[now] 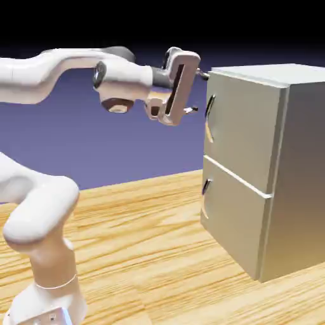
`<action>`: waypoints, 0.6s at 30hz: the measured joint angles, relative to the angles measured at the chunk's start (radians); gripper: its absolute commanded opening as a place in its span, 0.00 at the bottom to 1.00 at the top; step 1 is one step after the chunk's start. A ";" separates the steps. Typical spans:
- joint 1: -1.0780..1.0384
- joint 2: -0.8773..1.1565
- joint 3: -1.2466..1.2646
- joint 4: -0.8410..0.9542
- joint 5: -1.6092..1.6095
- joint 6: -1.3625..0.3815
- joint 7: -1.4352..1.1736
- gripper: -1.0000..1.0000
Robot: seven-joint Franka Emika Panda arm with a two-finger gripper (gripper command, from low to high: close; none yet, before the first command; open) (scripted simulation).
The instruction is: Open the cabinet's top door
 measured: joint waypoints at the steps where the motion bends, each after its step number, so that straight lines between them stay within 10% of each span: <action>1: -0.015 -0.010 0.019 0.007 0.043 -0.001 0.022 0.50; 18: -0.269 -0.182 0.348 0.130 0.783 -0.014 0.389 0.50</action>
